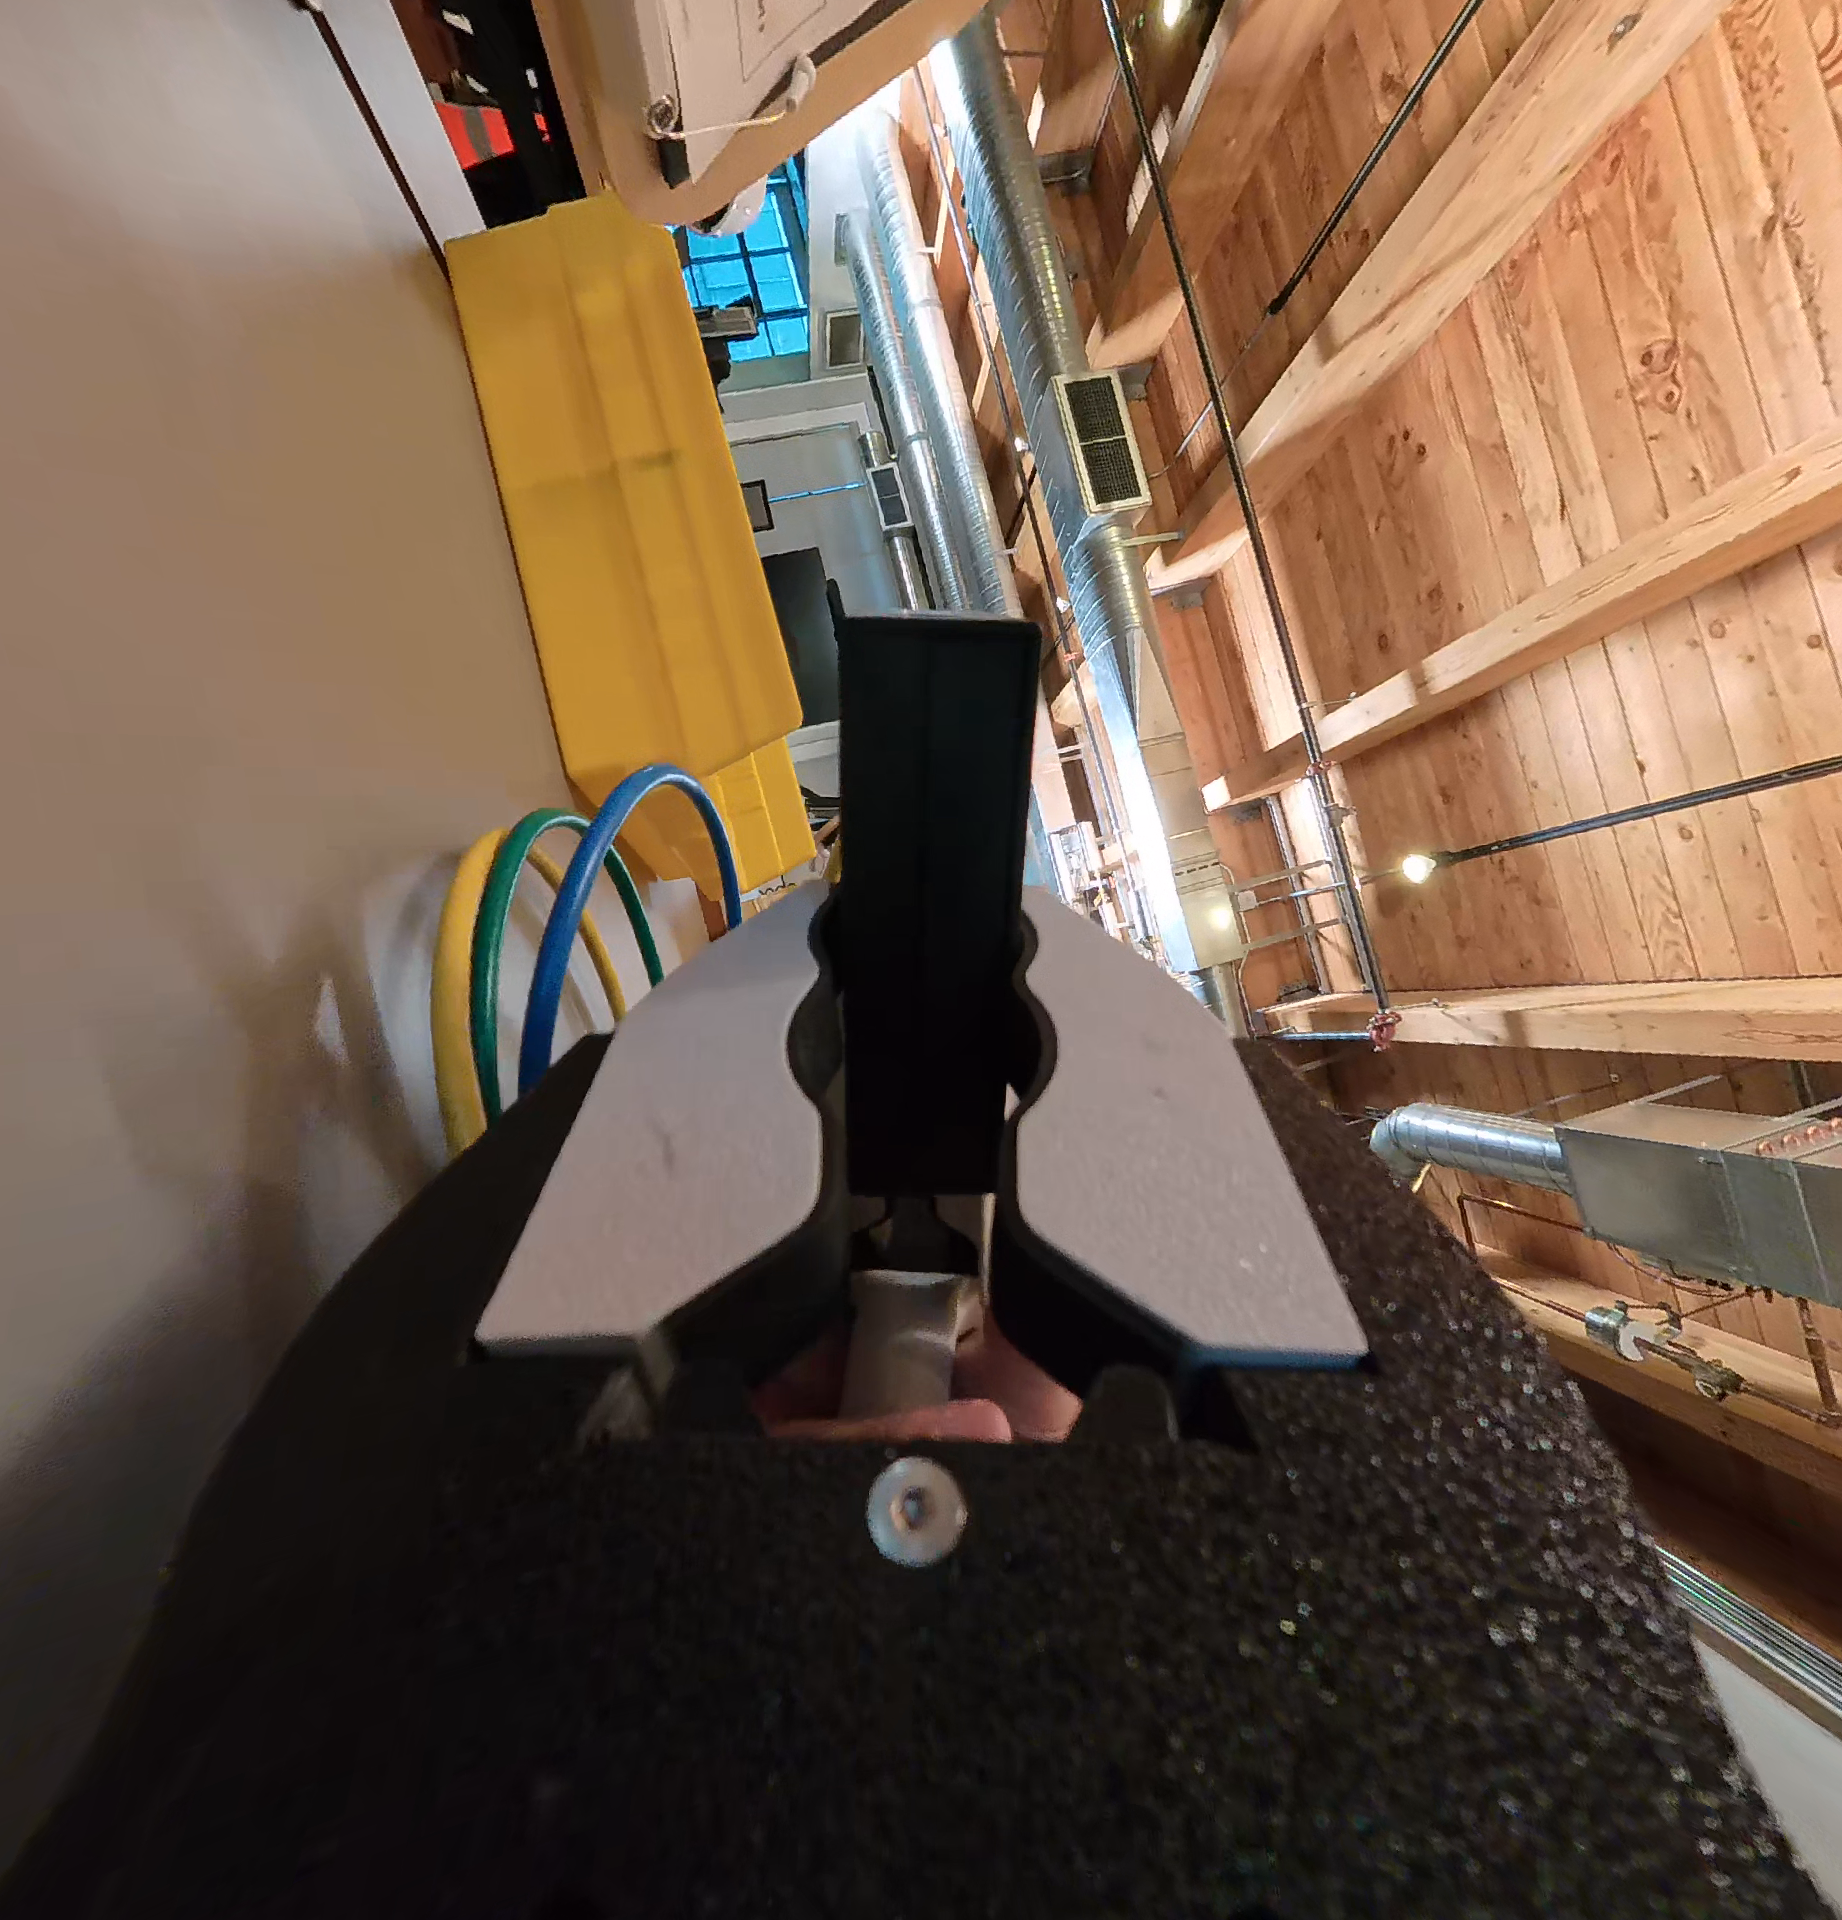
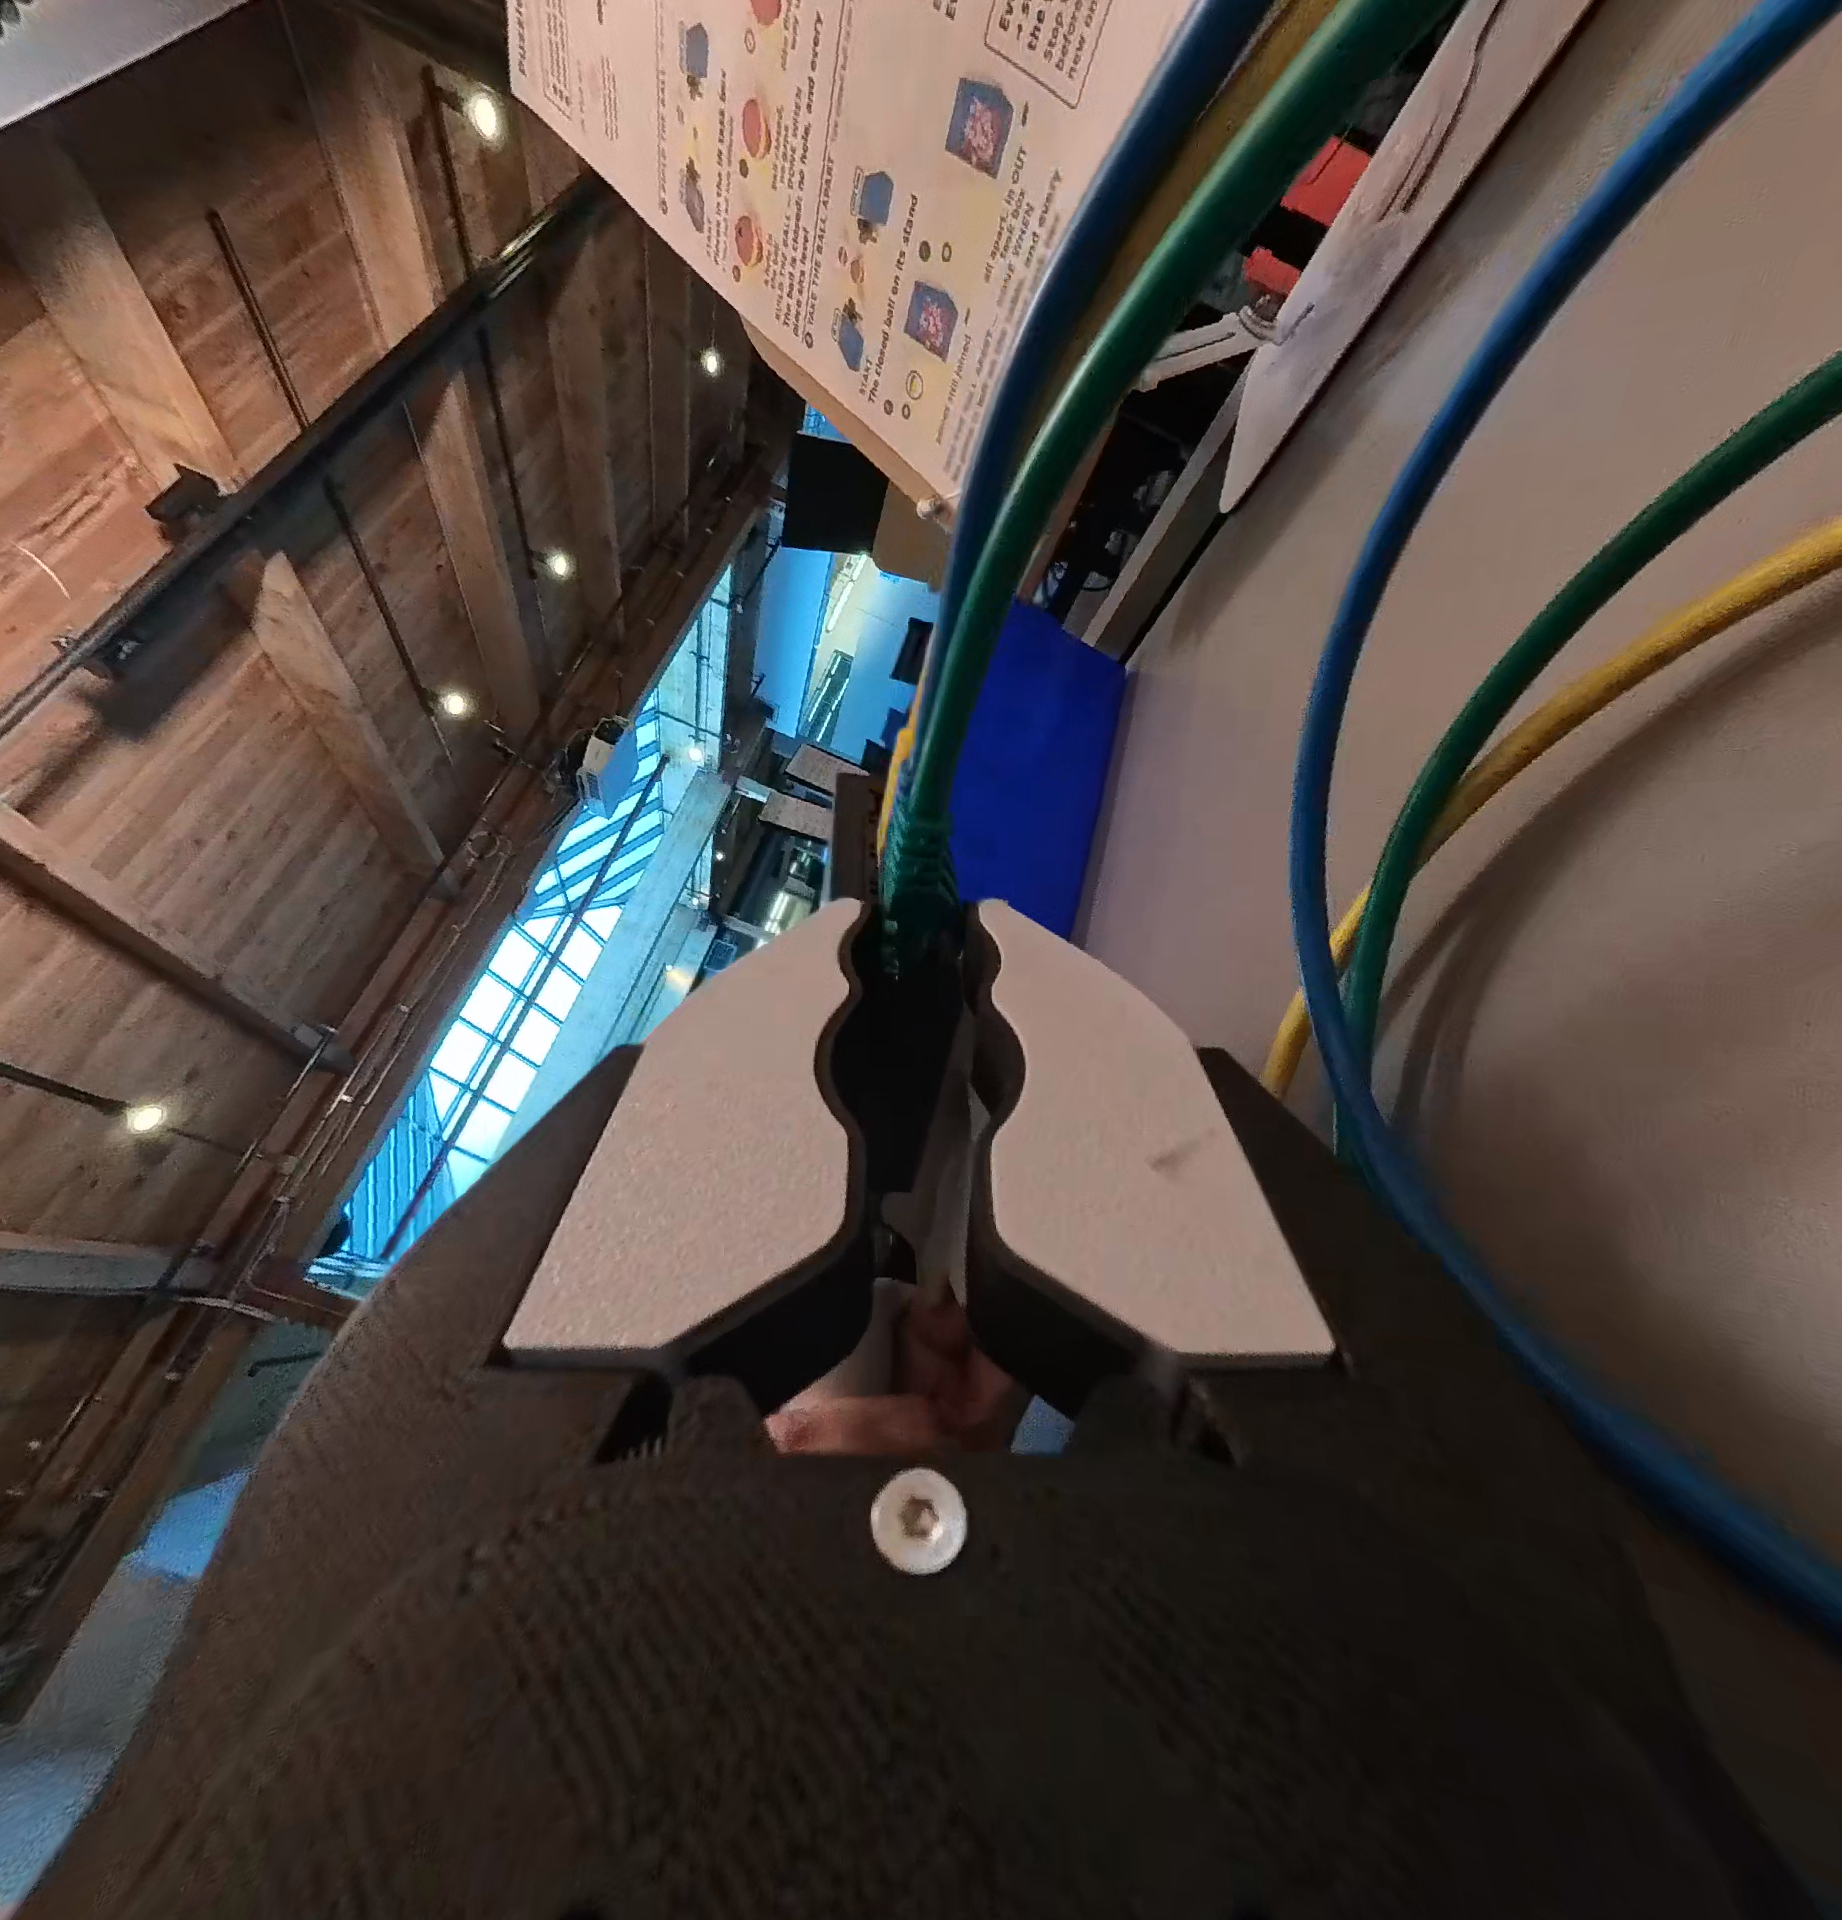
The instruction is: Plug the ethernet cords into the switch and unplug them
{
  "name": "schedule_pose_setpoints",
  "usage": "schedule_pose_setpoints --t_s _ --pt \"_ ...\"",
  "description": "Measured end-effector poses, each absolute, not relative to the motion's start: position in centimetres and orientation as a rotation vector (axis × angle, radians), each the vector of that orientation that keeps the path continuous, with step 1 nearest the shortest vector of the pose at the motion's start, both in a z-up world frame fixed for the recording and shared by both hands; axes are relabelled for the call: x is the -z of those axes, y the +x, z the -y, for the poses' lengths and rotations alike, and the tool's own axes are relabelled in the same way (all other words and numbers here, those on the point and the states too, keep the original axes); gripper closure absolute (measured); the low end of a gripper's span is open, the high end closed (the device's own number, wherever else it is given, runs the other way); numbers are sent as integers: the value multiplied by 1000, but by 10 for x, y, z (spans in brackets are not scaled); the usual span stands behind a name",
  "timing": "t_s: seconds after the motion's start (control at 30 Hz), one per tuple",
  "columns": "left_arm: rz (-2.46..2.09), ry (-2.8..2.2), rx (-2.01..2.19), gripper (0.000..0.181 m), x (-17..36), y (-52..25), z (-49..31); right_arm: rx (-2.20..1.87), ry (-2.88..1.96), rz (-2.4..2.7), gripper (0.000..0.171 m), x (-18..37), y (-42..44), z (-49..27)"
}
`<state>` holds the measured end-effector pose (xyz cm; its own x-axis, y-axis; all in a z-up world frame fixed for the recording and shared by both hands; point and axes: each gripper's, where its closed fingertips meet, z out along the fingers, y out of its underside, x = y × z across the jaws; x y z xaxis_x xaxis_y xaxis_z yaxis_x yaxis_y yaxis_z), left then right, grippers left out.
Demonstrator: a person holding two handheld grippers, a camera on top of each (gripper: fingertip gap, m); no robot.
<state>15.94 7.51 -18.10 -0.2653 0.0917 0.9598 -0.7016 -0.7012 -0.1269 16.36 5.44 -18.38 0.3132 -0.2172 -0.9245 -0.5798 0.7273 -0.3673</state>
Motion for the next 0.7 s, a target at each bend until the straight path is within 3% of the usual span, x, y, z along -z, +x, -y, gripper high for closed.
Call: schedule_pose_setpoints --t_s 0.7 --pt "776 1485 -2025 153 184 160 -76 -285 -777 -1218 156 187 165 -55"
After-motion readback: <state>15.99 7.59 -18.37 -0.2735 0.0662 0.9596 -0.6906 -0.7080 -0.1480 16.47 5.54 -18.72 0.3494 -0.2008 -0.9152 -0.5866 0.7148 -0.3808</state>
